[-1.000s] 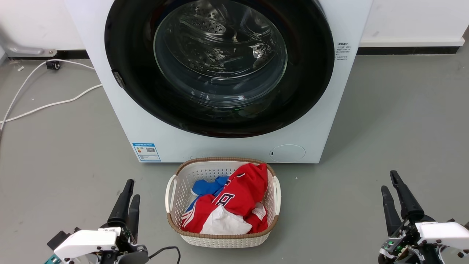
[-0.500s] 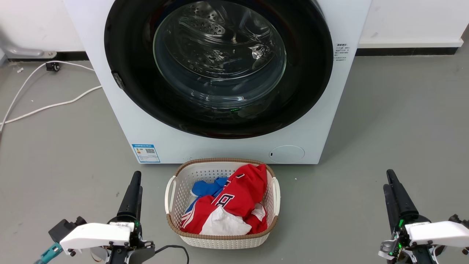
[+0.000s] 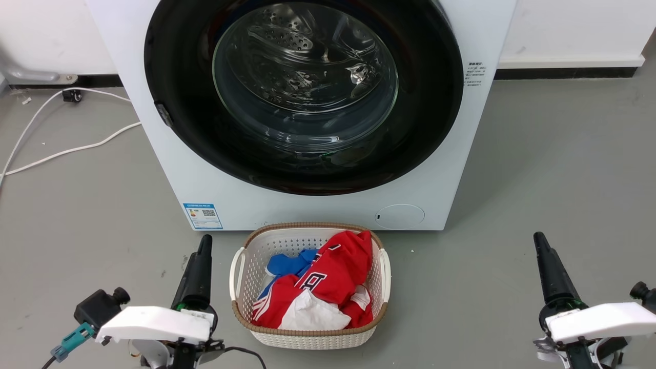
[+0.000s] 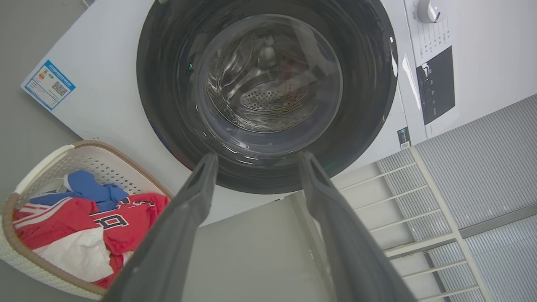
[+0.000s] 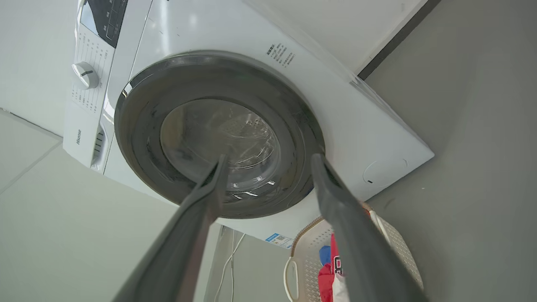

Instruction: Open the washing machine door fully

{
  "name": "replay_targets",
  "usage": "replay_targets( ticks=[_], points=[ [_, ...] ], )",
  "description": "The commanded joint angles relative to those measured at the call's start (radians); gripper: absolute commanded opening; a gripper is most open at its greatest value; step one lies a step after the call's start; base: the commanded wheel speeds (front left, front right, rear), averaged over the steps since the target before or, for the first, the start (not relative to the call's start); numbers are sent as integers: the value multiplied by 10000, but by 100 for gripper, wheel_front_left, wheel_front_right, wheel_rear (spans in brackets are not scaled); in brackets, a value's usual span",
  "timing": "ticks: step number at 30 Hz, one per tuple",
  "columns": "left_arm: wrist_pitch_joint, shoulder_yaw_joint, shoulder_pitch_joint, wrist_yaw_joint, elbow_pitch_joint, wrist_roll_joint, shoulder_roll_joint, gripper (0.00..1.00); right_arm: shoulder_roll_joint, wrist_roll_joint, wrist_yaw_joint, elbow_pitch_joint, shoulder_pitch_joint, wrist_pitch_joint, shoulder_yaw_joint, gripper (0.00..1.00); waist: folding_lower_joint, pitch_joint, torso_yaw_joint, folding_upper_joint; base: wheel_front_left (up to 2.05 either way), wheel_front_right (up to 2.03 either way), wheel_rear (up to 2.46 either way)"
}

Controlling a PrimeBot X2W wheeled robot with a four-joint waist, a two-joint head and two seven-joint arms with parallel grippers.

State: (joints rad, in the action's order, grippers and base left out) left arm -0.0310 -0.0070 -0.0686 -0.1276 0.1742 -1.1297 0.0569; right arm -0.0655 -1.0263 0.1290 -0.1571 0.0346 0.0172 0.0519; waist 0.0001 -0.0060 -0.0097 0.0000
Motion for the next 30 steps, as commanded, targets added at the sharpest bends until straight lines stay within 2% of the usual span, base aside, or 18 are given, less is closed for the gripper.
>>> replay_targets(
  ticks=[1,13,30],
  points=[
    [-97,-61,-69,-18,-151,424,99,100,-26,444,9,234,36,50,3,100,-1,-5,-3,0,0,0,0],
    [-510,-405,-78,79,-135,3104,301,100,57,2885,12,611,-204,76,131,100,-1,-49,-38,0,0,0,0],
    [-1022,-656,-48,175,-65,5373,548,100,118,5275,16,916,-502,259,90,100,-1,-147,-125,0,0,0,0]
  ],
)
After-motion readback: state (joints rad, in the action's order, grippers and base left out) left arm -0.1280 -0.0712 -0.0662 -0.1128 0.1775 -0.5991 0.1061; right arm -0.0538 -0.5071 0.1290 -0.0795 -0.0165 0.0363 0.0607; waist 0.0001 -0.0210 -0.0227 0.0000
